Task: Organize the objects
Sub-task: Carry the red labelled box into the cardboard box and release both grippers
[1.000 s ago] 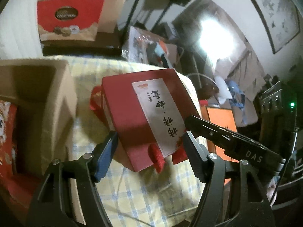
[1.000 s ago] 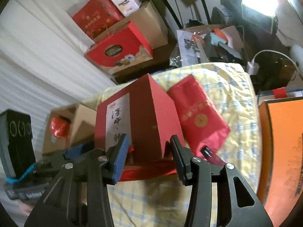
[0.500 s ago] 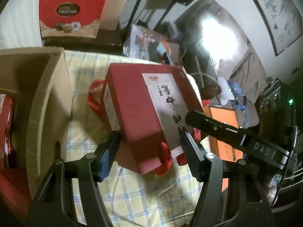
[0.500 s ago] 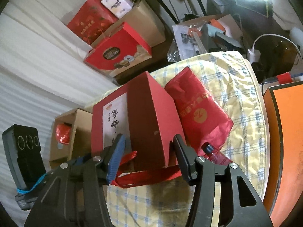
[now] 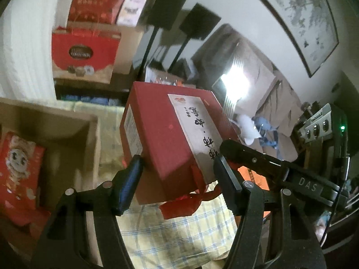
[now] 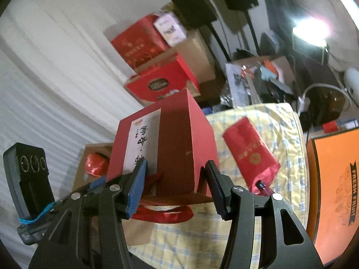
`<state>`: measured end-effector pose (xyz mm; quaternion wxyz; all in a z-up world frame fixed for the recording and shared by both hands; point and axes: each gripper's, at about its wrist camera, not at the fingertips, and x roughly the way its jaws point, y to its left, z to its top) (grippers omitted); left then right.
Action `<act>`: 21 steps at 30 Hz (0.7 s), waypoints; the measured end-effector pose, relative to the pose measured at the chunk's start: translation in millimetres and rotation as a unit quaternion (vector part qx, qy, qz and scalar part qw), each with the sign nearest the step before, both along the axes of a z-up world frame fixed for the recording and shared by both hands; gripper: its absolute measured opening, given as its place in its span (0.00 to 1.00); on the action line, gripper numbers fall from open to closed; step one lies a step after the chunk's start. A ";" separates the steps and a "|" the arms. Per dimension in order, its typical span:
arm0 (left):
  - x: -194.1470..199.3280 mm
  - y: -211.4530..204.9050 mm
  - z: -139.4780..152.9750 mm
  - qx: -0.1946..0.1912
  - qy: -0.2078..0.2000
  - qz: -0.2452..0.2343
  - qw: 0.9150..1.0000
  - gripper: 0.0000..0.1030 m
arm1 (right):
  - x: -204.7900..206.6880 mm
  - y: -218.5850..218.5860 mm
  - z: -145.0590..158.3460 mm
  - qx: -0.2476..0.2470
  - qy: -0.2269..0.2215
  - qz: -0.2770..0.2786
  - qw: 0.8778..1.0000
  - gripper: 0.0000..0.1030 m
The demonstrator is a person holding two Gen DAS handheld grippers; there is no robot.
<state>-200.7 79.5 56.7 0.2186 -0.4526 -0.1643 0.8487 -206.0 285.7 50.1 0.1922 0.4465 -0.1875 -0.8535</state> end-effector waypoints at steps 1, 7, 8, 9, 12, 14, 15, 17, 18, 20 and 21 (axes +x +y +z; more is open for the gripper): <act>1.9 -5.2 4.7 0.001 0.003 0.002 1.000 0.60 | 1.2 -5.2 5.6 0.002 0.004 0.004 1.000 0.53; 10.6 -38.1 18.7 0.002 0.009 0.017 1.000 0.60 | 4.8 -36.2 20.8 0.009 0.012 0.025 1.000 0.53; 11.9 -42.7 19.5 0.000 0.011 0.019 1.000 0.60 | 5.6 -41.5 22.0 0.008 0.013 0.029 0.999 0.53; 13.5 -49.1 21.7 -0.001 0.013 0.022 1.000 0.60 | 6.3 -47.6 23.8 0.007 0.013 0.033 0.999 0.53; 18.0 -68.0 28.0 -0.005 0.018 0.030 0.999 0.60 | 9.5 -66.2 29.3 0.005 0.016 0.048 0.999 0.53; 20.7 -82.1 32.3 -0.005 0.021 0.037 0.999 0.60 | 11.4 -78.6 33.4 0.005 0.018 0.058 0.998 0.53; 22.2 -88.7 35.1 -0.006 0.023 0.041 0.999 0.60 | 12.1 -87.2 36.3 0.004 0.020 0.063 0.998 0.53; 24.9 -102.3 41.8 -0.006 0.028 0.050 0.998 0.60 | 13.7 -99.4 42.1 0.004 0.023 0.071 0.997 0.53; 26.1 -111.0 46.3 -0.006 0.031 0.056 0.998 0.60 | 13.8 -106.8 45.7 0.005 0.026 0.075 0.997 0.53; 28.6 -124.8 54.4 -0.004 0.037 0.064 0.997 0.60 | 14.6 -122.7 55.1 0.008 0.035 0.085 0.996 0.53; 29.0 -132.7 59.7 -0.004 0.041 0.069 0.997 0.60 | 14.8 -128.5 58.6 0.008 0.038 0.088 0.995 0.53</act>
